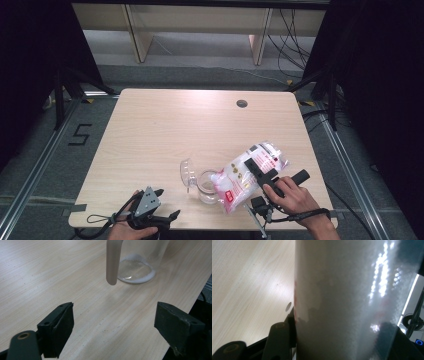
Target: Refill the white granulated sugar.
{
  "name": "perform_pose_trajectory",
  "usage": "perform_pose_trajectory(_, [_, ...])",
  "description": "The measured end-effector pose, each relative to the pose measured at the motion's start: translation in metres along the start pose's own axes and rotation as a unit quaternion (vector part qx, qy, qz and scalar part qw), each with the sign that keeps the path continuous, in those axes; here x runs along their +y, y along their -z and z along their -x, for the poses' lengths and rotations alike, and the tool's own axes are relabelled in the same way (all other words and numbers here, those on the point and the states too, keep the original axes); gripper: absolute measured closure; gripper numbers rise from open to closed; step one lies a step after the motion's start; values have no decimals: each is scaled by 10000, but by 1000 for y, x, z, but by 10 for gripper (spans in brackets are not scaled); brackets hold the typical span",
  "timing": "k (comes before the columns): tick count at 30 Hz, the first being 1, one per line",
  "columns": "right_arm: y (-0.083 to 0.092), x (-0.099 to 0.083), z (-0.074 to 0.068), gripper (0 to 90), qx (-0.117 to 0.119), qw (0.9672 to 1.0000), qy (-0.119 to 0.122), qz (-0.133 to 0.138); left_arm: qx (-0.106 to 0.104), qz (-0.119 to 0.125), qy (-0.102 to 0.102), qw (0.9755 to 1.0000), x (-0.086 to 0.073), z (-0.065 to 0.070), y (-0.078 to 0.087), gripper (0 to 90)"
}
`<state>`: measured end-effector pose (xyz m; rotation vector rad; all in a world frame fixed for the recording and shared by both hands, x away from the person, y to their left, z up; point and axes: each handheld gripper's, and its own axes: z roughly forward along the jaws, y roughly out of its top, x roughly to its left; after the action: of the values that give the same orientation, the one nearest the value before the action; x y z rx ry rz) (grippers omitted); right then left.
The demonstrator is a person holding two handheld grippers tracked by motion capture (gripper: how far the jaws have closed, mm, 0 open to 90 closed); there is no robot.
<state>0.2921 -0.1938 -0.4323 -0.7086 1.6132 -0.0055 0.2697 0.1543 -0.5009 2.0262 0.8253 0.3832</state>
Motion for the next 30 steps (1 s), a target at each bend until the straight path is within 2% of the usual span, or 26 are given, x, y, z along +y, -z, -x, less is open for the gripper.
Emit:
perform_pose_trajectory(1, [0,0,1,510,7,10000,63,-15,50,-35,-60,10000,0,-1,0,158])
perform_pose_trajectory(2, [1,1,0,510,17,10000,-71,-57,3,-3,-13,10000,0,0,0,158])
perform_pose_trajectory(3, [1,1,2,511,-21,10000,60,-6,-20,-28,0,10000,0,0,0,158])
perform_pose_trajectory(8, [1,1,3,512,-15,10000,63,-5,-70,-9,103,9999,0,2,0,158])
perform_pose_trajectory(10, [1,1,2,512,-32,10000,75,-20,-8,-22,-4,10000,0,0,0,158])
perform_pose_trajectory(11, [1,1,2,513,-31,9999,101,-39,-23,-27,5,10000,0,0,0,158])
perform_pose_trajectory(13, [1,2,2,513,18,10000,69,-11,-25,-35,-115,9999,1,-1,1,158])
perform_pose_trajectory(14, [1,2,2,513,3,10000,88,-2,-24,-24,-100,9999,1,-1,0,158])
perform_pose_trajectory(15, [1,2,1,514,53,10000,19,-26,-46,-14,29,10000,0,1,0,158])
perform_pose_trajectory(16, [1,2,1,514,86,10000,33,-32,-34,-23,35,10000,0,1,0,158])
perform_pose_trajectory(18, [1,2,1,515,86,9999,57,-18,-24,-24,-1,10000,0,1,0,158])
perform_pose_trajectory(19, [0,2,-1,515,84,10000,-23,-29,2,-36,-89,10000,0,-1,1,158])
perform_pose_trajectory(21, [0,2,0,515,74,10000,42,-28,-11,-30,-134,9999,1,-1,1,158])
perform_pose_trajectory(22, [0,2,0,516,88,9999,73,-24,-24,-28,-115,9999,1,-1,1,158])
perform_pose_trajectory(23, [0,2,0,516,89,9999,76,-14,-39,-18,29,10000,0,1,0,158])
perform_pose_trajectory(24, [0,2,0,517,94,9999,73,-15,-50,-15,67,10000,0,1,0,158])
perform_pose_trajectory(26, [0,3,0,517,77,10000,41,-11,-15,-14,5,10000,0,1,1,158])
perform_pose_trajectory(28, [1,3,0,518,87,10000,-7,-4,-75,-20,83,9999,0,2,1,158])
perform_pose_trajectory(29, [0,3,-1,518,74,10000,-40,0,-14,-16,-7,10000,0,0,1,158])
perform_pose_trajectory(30, [0,3,-1,519,74,10000,-30,10,-9,-3,18,10000,0,1,1,158])
